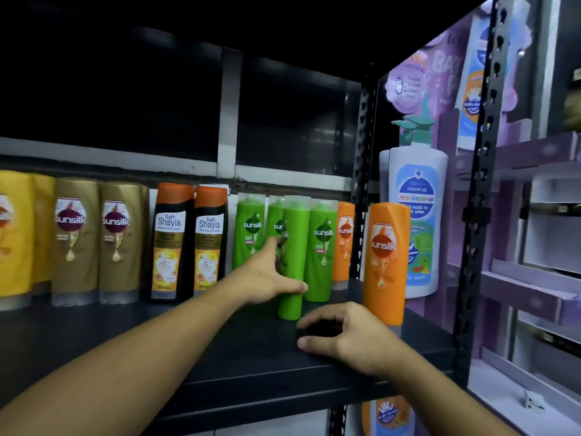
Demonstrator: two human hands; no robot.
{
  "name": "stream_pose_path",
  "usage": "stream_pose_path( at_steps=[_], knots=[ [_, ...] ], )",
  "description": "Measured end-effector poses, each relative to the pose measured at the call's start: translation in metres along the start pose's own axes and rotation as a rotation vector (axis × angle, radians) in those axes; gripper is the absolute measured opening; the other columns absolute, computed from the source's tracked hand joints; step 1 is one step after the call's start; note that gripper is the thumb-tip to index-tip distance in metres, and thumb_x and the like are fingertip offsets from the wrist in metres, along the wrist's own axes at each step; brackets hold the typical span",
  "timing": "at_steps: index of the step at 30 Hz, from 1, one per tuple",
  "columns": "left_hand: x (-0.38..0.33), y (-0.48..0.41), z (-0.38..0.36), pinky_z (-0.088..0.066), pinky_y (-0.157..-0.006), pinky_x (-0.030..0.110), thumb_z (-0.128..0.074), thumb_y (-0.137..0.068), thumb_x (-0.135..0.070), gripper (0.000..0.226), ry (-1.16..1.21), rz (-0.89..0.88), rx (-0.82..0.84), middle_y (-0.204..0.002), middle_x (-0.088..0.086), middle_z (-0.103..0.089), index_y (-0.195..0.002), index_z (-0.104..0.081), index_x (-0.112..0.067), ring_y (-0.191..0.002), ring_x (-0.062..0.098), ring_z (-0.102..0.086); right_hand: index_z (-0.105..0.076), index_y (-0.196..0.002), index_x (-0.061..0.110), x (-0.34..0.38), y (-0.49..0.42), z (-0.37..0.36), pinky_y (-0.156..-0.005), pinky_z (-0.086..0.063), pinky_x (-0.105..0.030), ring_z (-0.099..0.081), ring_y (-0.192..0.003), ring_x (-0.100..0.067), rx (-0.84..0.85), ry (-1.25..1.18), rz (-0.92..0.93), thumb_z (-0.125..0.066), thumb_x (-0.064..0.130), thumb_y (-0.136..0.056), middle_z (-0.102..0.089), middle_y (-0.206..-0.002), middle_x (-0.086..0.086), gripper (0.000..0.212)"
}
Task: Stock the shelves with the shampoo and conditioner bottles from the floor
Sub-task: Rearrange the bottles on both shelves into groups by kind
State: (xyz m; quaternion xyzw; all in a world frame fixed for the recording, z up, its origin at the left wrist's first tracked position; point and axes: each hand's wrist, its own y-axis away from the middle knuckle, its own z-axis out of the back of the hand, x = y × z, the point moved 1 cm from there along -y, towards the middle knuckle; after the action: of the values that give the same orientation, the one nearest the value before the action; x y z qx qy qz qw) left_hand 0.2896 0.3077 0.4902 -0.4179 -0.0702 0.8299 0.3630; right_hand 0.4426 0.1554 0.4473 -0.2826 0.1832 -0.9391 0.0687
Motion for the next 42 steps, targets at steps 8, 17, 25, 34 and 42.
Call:
stream_pose_path(
  at_steps=[8,17,25,34,42],
  knots=[
    [0.036,0.017,0.03,-0.041,-0.109,0.032,-0.084,-0.074,-0.056,0.101,-0.033,0.034,-0.165,-0.146,-0.002,-0.051,-0.151,-0.028,-0.022,-0.132,0.018,-0.051,-0.009,-0.161,0.033,0.002,-0.028,-0.01,-0.124,-0.018,-0.037,-0.009,-0.155,-0.02,0.106,0.158,-0.294,-0.064,0.069,-0.084,0.008,-0.169,0.007,0.101],
    [0.041,0.01,0.019,-0.048,-0.105,0.041,-0.082,-0.083,-0.041,0.072,0.011,0.037,-0.26,-0.134,0.0,-0.06,-0.133,-0.035,-0.021,-0.122,0.02,-0.058,-0.006,-0.16,0.022,0.002,-0.122,-0.011,-0.12,-0.023,-0.058,-0.023,-0.148,-0.041,-0.646,-0.598,-0.53,-0.068,0.046,-0.089,-0.02,-0.164,-0.011,0.098],
    [0.044,0.007,0.02,-0.039,-0.104,0.03,-0.08,-0.087,-0.027,0.076,-0.055,0.007,-0.346,-0.141,0.003,-0.052,-0.144,-0.031,-0.014,-0.128,0.022,-0.052,-0.019,-0.146,0.045,-0.036,-0.13,-0.041,-0.106,-0.044,-0.06,-0.051,-0.127,-0.038,-0.602,-0.497,-0.487,-0.052,0.023,-0.071,-0.051,-0.141,-0.006,0.085],
    [0.047,0.013,0.021,-0.048,-0.09,0.034,-0.075,-0.09,-0.016,0.058,-0.138,0.137,-0.157,-0.124,0.006,-0.058,-0.13,-0.033,-0.015,-0.107,0.023,-0.058,-0.022,-0.152,0.027,-0.02,-0.117,-0.04,-0.092,-0.05,-0.036,-0.056,-0.112,-0.03,-0.503,-0.379,-0.452,-0.056,0.003,-0.088,-0.054,-0.126,-0.009,0.076],
    [0.041,0.008,0.018,-0.052,-0.082,0.038,-0.071,-0.09,-0.01,0.048,-0.211,0.174,-0.285,-0.108,0.011,-0.062,-0.122,-0.036,-0.012,-0.093,0.028,-0.06,-0.024,-0.155,0.022,-0.023,-0.12,-0.042,-0.094,-0.035,-0.024,-0.053,-0.125,-0.029,-0.442,-0.326,-0.389,-0.065,0.008,-0.096,-0.056,-0.132,-0.007,0.073]
  ],
)
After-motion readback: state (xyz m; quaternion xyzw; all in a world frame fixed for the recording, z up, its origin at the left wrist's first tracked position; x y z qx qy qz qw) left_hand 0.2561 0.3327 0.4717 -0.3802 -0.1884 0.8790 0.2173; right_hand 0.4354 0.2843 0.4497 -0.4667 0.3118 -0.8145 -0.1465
